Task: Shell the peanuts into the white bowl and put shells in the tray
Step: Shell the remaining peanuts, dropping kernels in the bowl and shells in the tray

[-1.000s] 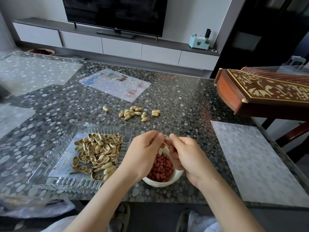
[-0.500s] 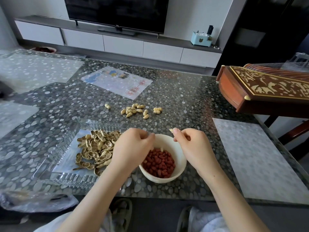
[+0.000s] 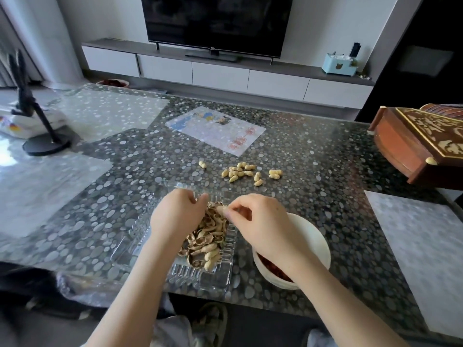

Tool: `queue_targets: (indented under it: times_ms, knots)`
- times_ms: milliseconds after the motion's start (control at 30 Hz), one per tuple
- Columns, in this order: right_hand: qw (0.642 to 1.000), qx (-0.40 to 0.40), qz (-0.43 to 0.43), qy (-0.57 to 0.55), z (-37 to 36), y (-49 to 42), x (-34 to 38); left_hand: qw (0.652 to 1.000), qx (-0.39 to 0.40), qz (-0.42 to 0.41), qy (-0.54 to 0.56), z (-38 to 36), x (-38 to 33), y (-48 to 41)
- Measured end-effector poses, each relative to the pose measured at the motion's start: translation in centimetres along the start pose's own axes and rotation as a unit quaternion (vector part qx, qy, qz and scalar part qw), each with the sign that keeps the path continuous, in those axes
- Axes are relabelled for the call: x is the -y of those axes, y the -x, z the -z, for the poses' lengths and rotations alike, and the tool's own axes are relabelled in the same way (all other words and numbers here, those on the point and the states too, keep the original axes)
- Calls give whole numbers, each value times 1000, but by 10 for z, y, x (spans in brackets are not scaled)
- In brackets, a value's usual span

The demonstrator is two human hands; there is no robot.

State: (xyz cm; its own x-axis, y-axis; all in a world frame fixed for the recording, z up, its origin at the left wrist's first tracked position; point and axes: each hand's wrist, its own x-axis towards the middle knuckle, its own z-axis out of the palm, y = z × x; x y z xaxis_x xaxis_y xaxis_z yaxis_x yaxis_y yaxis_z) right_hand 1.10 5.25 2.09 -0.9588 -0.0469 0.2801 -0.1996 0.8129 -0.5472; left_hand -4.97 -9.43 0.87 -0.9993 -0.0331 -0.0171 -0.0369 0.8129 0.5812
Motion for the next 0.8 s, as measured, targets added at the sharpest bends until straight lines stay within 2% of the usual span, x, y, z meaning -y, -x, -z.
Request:
queue_targets:
  times_ms: [100, 167, 233, 333, 467, 667, 733, 800]
  knots:
    - [996, 46, 14, 69, -4, -10, 0, 999, -37, 13, 19, 3, 2, -3]
    - [994, 17, -8, 108, 1, -23, -10, 996, -73, 13, 56, 5, 3, -4]
    - [983, -1, -68, 170, 5, -48, -36, 991, -97, 9, 86, 7, 5, -5]
    - [962, 68, -147, 222, 5, -84, -75, 989, -103, 4, 110, 8, 4, -8]
    - [955, 146, -142, 213, -5, -109, -104, 986, -105, -11, 125, 8, 3, -12]
    - [954, 157, -153, 205, -15, -113, -113, 986, -92, -29, 134, 7, -5, -11]
    - [964, 140, -167, 153, -11, -107, -109, 986, -81, -35, 143, 6, -8, -9]
    - [979, 106, -170, 50, 0, -96, -98, 983, -56, -49, 169, 5, -12, -6]
